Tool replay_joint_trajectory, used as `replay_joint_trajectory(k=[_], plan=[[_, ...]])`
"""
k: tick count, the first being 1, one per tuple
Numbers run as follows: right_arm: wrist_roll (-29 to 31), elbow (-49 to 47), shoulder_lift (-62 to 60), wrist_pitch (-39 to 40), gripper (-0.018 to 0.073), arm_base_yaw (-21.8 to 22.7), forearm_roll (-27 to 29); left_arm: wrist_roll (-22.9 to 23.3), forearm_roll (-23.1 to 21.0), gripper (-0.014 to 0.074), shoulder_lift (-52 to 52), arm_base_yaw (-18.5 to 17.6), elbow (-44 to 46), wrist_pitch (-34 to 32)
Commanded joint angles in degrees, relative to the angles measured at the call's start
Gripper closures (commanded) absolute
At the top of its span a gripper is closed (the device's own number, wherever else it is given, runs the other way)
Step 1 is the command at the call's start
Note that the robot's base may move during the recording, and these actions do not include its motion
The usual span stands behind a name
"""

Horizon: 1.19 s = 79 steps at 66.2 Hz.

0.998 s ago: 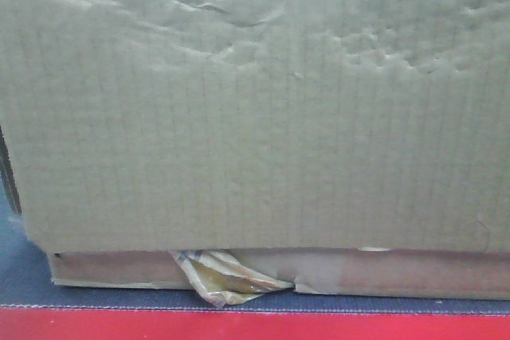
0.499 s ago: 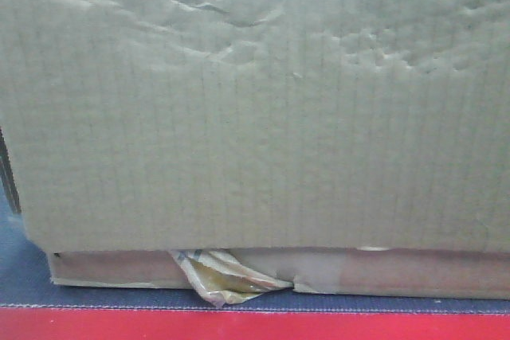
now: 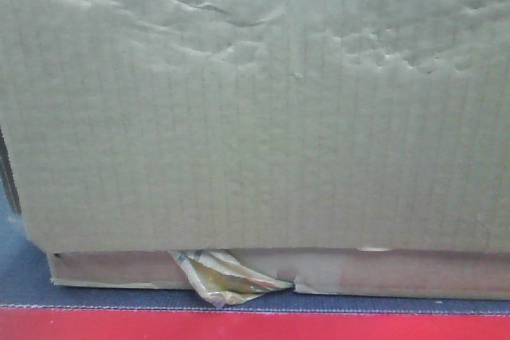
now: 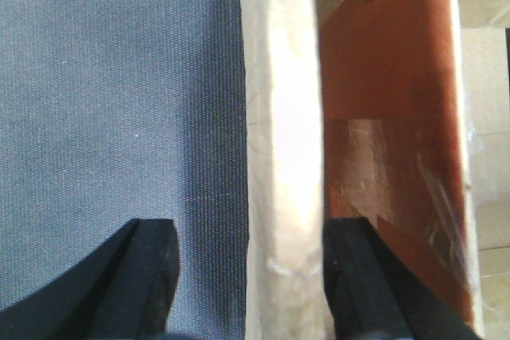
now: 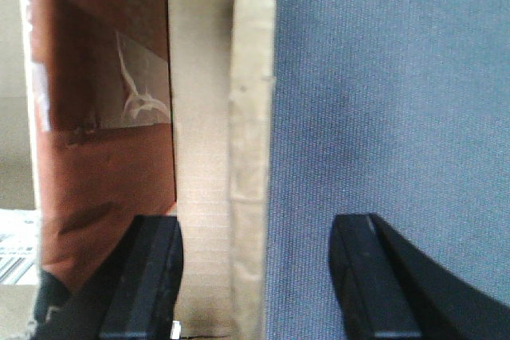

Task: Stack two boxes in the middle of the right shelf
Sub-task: 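Lift the two stacked boxes off the table with both grippers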

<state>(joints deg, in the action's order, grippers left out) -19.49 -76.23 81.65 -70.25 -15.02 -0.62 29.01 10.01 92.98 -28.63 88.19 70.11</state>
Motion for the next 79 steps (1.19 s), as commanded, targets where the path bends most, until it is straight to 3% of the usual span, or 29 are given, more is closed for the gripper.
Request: replay_joint_trajectory(k=[1, 51, 59, 65, 73, 75, 79], plan=[[0.0, 0.1, -0.5, 0.3, 0.0264, 0.0, -0.9, -0.1, -0.3, 0.0285, -0.5, -0.3, -0.1, -0.2], [0.0, 0.8, -0.3, 0.3, 0.0265, 0.0, -0.8, -0.1, -0.4, 0.0285, -0.5, -0.3, -0.2, -0.2], [0.0, 0.8, -0.3, 0.3, 0.0341, 0.0, -0.8, -0.1, -0.4, 0.0304, -0.5, -0.3, -0.7, -0.2], [0.0, 0.8, -0.3, 0.3, 0.0500, 0.0, -0.8, -0.1, -0.7, 0.0384, -0.5, -0.3, -0.8, -0.2], [-0.1, 0.8, -0.3, 0.3, 0.0732, 0.0, -2.5, -0.1, -0.6, 0.0633, -0.5, -0.3, -0.8, -0.2], [-0.6, 0.8, -0.3, 0.3, 0.0720, 0.0, -3.1, -0.1, -0.6, 0.0708, -0.5, -0.4, -0.8, -0.2], [-1.2, 0.8, -0.3, 0.3, 0.0720, 0.0, -3.8, 0.1, -0.5, 0.0707, -0.5, -0.4, -0.8, -0.2]])
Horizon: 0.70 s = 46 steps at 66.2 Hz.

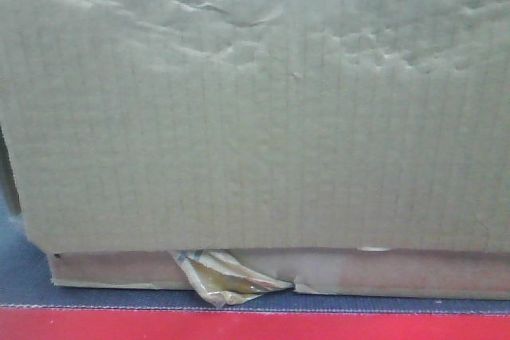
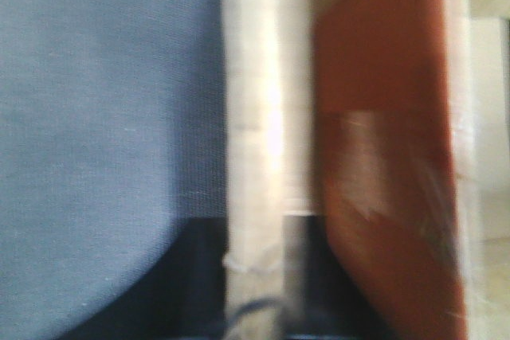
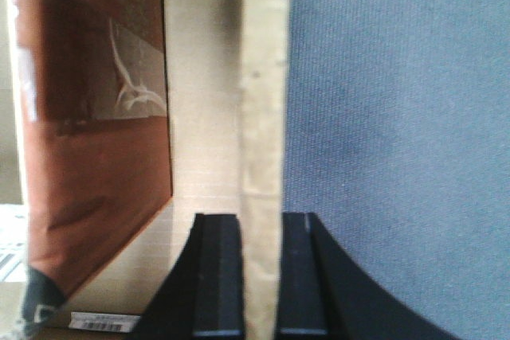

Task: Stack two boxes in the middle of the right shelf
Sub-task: 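Lift the two stacked boxes off the table with both grippers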

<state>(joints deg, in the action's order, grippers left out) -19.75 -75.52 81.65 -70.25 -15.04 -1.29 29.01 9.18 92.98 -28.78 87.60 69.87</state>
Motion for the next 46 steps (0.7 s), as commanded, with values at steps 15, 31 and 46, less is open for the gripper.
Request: replay_joint_trajectory(k=[15, 31, 46], plan=[[-4.1, 0.1, -0.5, 0.3, 0.0720, -1.5, -7.5, 7.6, 8.9, 0.0707, -1.6, -1.9, -0.1, 0.1], [-7.9, 0.1, -3.4, 7.9, 0.0721, -4.9, -11.7, 10.0, 12.4, 0.0707, -4.6, -3.3, 0.6, 0.1], [-7.9, -3.4, -3.8, 11.9, 0.0721, -4.9, -16.8, 10.0, 18.4, 0.0707, -5.1, -2.9, 7.2, -3.2]])
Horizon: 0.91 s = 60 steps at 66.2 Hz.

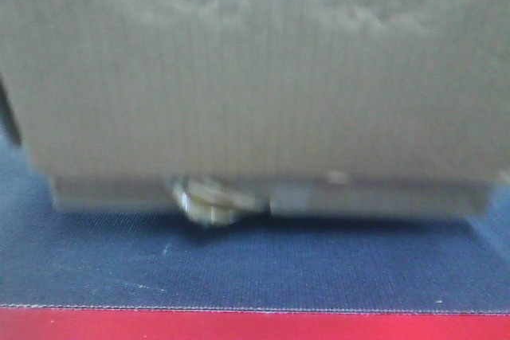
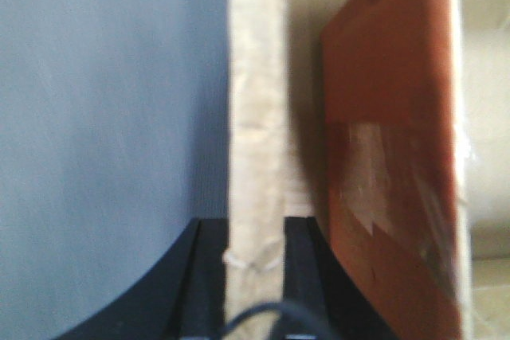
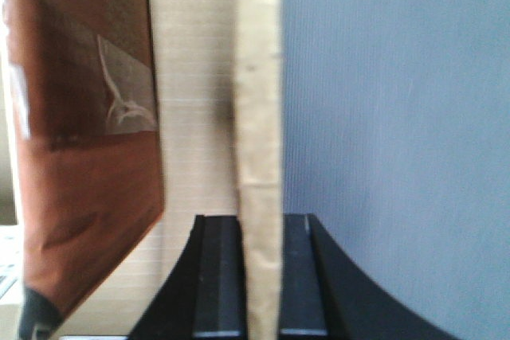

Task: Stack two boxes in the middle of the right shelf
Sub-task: 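Lift the two stacked boxes off the table with both grippers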

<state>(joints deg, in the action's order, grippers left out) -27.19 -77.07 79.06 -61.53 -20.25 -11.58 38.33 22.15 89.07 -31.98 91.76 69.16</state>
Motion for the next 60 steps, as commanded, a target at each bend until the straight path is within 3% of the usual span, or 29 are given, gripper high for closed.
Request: replay_joint_trajectory(k=[1, 16, 32, 45, 60], plan=[[-0.4, -2.4, -1.2, 3.5, 0.0721, 0.3, -6.8, 0.7, 5.7, 0.0707, -1.2, 0.3, 3.3, -2.7], [-5.1, -9.4, -1.2, 9.2, 0.0721, 0.3, -10.1, 0.7, 11.8, 0.0707, -1.2, 0.3, 8.8, -7.8], [-5.3, -13.7, -1.0, 15.0, 0.0721, 0.5, -16.9, 0.7, 18.5, 0.0707, -1.2, 0.6, 13.2, -12.2], [-5.3, -13.7, -0.8, 20.9, 0.0721, 2.1, -17.2, 0.7, 15.1, 0.0707, -1.2, 3.9, 13.3, -17.1], [-5.4, -13.7, 0.6, 25.1, 0.0721, 4.0, -17.2, 0.7, 15.6, 0.0707, -1.2, 5.7, 13.3, -22.5]])
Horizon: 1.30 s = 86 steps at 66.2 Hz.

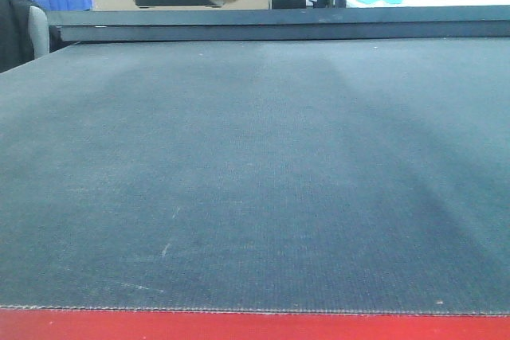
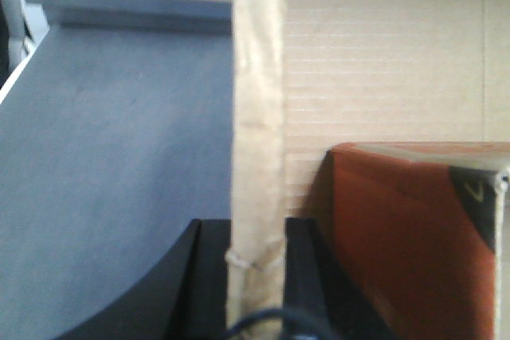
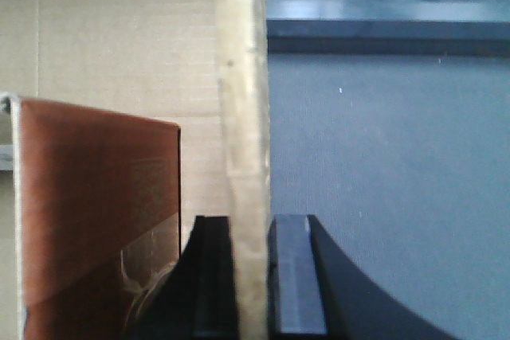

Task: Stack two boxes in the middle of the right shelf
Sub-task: 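Lift the two stacked boxes off the table with both grippers, then hold the boxes with both grippers while backing away from the table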

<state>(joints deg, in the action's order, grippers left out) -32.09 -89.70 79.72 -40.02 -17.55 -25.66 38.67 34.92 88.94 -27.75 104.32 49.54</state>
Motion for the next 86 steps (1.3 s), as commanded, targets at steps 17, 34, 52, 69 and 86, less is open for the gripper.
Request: replay_joint_trajectory(k=[17, 34, 52, 69, 86], plan=[[-1.5, -1.1, 0.1, 3.9, 0.0721, 1.5, -3.1, 0.3, 2.3, 0.0707, -1.0, 1.9, 0.7, -3.5], [-1.5, -1.1, 0.1, 3.9, 0.0721, 1.5, -3.1, 0.3, 2.3, 0.0707, -1.0, 1.9, 0.7, -3.5], [-1.5, -1.1, 0.1, 4.6, 0.0721, 1.5, -3.1, 0.3, 2.3, 0.0707, -1.0, 1.9, 0.7, -3.5], [-1.5, -1.1, 0.1, 4.6, 0.0721, 1.5, -3.1, 0.3, 2.3, 0.0707, -1.0, 1.9, 0.7, -3.5], [-1.5, -1.1, 0.1, 4.7, 0.0721, 1.5, -3.1, 0.3, 2.3, 0.0707, -1.0, 1.9, 0.7, -3.5]])
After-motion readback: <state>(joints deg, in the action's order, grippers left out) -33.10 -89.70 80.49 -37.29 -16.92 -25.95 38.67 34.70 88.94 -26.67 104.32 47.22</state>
